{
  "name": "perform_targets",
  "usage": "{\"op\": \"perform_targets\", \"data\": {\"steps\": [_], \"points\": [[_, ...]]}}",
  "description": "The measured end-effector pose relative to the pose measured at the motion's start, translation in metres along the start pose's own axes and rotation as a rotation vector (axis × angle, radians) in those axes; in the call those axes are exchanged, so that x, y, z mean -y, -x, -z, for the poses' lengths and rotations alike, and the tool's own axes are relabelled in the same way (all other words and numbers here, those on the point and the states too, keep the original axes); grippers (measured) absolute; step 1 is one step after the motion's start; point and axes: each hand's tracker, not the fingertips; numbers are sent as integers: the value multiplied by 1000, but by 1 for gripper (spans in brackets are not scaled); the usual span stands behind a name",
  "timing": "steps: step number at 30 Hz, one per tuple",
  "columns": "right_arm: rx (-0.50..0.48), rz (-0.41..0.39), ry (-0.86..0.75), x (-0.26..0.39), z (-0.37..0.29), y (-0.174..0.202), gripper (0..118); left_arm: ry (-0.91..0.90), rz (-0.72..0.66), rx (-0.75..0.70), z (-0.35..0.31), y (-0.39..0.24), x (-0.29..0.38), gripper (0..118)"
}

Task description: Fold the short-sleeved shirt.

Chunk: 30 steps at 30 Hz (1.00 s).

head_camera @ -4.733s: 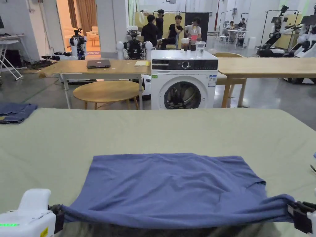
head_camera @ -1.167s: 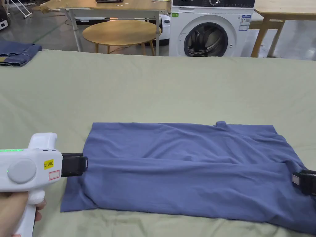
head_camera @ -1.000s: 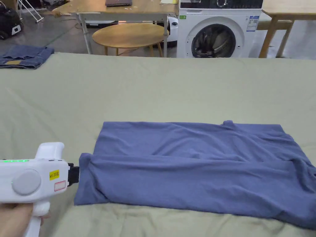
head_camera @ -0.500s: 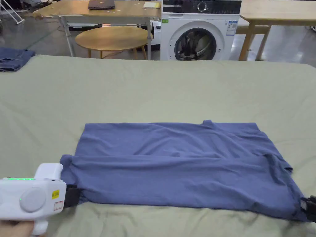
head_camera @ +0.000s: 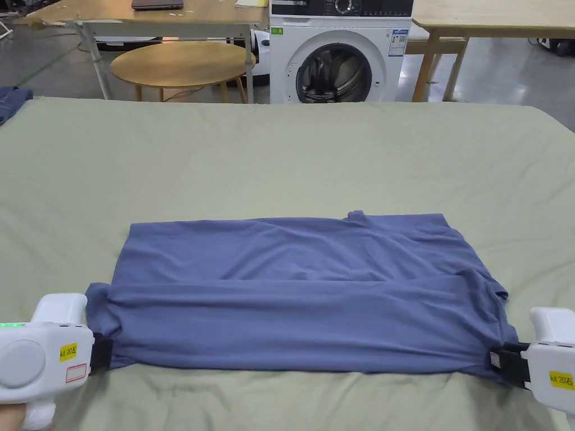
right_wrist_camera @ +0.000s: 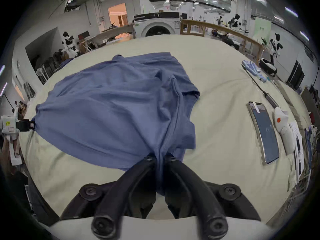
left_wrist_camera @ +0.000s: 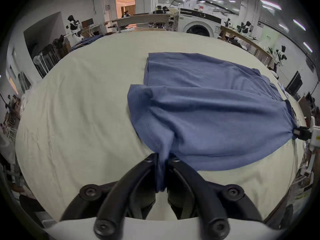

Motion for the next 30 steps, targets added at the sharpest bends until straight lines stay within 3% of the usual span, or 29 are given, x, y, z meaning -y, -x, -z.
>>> {"op": "perform_targets", "data": {"steps": [2, 11, 21, 27, 29, 30], "points": [[14, -41, -32, -4, -12, 4, 6, -11, 14, -9, -6, 1, 0, 5], [11, -51, -86, 8, -71, 9, 5, -59, 10, -7, -50, 19, 12, 4], [-36, 4, -51, 100, -121, 15, 5, -8, -58, 11, -100, 43, 111, 4], [-35, 8, -43, 109, -117, 15, 5, 7, -75, 13, -99, 47, 121, 4], [-35, 5, -46, 106, -117, 17, 12, -7, -65, 25, -100, 45, 118, 4], [-33, 6, -53, 104, -119, 18, 30, -20, -65, 37, -102, 46, 116, 6]]}}
